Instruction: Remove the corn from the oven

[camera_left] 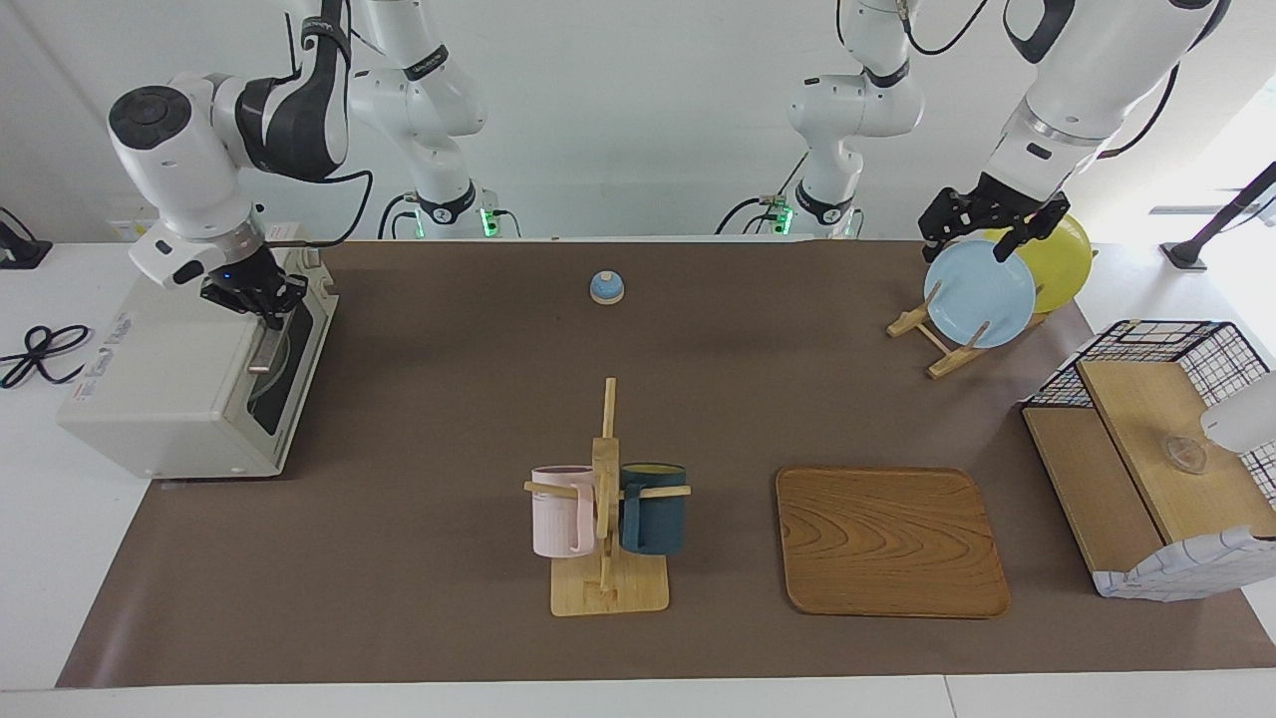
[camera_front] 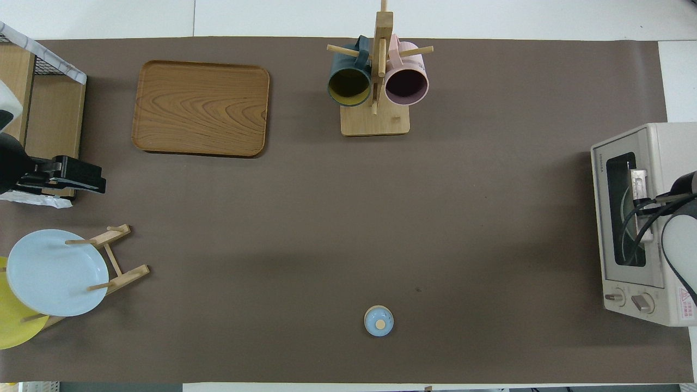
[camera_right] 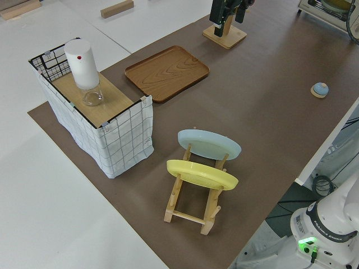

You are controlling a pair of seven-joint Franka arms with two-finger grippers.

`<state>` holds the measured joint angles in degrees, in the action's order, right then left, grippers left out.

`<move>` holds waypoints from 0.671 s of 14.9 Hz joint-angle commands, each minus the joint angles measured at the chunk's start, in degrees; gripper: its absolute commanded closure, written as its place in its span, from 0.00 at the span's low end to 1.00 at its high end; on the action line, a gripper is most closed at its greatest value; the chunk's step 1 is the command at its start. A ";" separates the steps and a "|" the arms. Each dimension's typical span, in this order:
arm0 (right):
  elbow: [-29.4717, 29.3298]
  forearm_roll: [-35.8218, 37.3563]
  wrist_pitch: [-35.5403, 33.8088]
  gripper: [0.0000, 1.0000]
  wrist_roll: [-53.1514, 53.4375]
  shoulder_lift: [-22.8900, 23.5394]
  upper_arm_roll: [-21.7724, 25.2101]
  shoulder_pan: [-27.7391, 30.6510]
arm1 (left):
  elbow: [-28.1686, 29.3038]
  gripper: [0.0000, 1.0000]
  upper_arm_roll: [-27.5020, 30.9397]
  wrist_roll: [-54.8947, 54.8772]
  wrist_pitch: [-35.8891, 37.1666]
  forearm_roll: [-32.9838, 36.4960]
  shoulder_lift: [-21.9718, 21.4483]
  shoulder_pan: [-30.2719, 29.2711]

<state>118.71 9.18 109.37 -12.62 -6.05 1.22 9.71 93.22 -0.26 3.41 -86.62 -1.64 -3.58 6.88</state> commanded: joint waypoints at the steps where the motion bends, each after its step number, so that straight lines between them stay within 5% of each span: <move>1: 2.23 -0.39 2.08 1.00 0.30 0.08 -0.60 0.76 | 0.21 0.00 -0.09 -0.16 0.76 0.93 -0.46 -0.29; 10: 2.58 -5.84 3.30 1.00 4.43 2.53 -0.69 -2.67 | 0.21 0.00 -0.09 -0.16 0.67 0.93 -0.46 -0.29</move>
<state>119.69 4.16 109.41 -10.21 -5.75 0.54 7.70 93.22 -0.26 3.41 -86.62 -1.64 -3.58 6.88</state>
